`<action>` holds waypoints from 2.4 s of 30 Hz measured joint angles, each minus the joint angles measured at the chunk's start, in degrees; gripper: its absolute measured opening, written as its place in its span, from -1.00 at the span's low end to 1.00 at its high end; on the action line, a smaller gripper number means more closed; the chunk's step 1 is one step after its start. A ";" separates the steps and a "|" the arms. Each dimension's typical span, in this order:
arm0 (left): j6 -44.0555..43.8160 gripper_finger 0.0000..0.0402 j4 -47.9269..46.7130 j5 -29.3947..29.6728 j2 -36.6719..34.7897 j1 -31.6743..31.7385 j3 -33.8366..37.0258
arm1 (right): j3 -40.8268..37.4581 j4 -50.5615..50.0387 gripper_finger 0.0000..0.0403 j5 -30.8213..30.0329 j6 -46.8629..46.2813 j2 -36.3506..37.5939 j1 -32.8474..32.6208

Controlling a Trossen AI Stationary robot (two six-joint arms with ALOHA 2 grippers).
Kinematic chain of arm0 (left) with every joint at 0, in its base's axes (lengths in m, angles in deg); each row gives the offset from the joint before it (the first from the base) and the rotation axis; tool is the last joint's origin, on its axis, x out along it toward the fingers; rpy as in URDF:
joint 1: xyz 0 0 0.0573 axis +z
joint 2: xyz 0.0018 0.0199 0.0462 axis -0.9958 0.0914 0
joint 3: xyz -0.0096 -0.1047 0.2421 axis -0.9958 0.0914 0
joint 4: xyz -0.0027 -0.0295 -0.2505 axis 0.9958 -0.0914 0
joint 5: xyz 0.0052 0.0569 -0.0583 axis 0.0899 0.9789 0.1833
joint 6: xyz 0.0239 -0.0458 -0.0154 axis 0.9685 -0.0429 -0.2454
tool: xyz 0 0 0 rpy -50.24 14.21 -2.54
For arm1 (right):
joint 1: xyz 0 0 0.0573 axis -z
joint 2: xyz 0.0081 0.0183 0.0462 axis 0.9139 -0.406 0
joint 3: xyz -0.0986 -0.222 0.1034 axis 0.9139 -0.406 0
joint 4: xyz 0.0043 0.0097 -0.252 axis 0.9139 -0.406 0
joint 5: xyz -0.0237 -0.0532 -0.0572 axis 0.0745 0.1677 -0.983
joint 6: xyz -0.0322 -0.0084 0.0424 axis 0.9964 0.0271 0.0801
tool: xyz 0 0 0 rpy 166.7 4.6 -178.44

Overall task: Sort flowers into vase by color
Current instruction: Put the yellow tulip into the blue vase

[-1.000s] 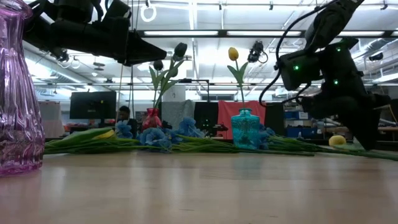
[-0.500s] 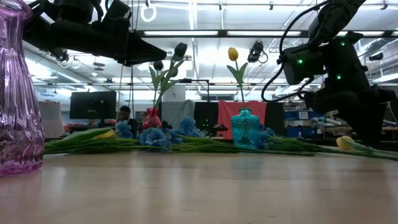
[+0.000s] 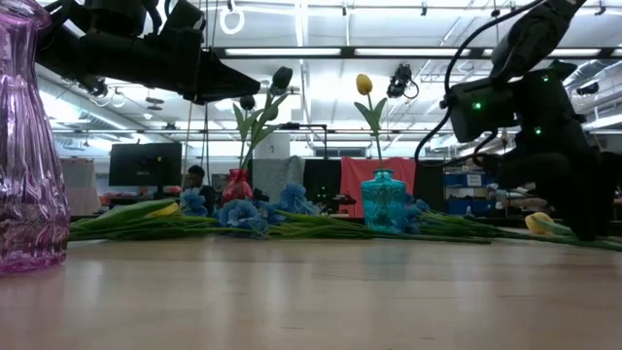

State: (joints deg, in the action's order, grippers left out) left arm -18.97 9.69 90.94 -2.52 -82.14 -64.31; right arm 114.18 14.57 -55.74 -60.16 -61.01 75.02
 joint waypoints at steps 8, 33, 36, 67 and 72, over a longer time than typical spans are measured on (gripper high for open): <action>-0.02 -0.24 0.00 0.00 0.00 0.00 0.00 | -0.26 1.37 -0.64 -0.51 -0.06 -0.04 0.05; 0.15 -0.24 0.45 0.04 0.00 0.00 0.00 | 15.59 -7.17 -0.98 -20.46 3.70 13.27 -0.23; 0.24 -0.24 0.50 0.04 0.00 0.00 0.00 | 17.21 2.71 -0.97 -24.65 9.32 16.76 -2.34; -1.29 -0.24 0.38 1.09 -0.02 0.00 0.00 | 14.70 60.47 -0.97 -53.63 57.78 4.39 -10.48; -1.29 -0.24 0.04 1.09 -0.02 0.00 0.00 | 12.09 60.80 -0.97 -53.89 53.38 4.68 -10.21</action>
State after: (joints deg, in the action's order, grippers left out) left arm -20.26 9.74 92.03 -2.54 -82.14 -64.31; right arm 126.27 75.37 -109.63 -6.78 -56.33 64.81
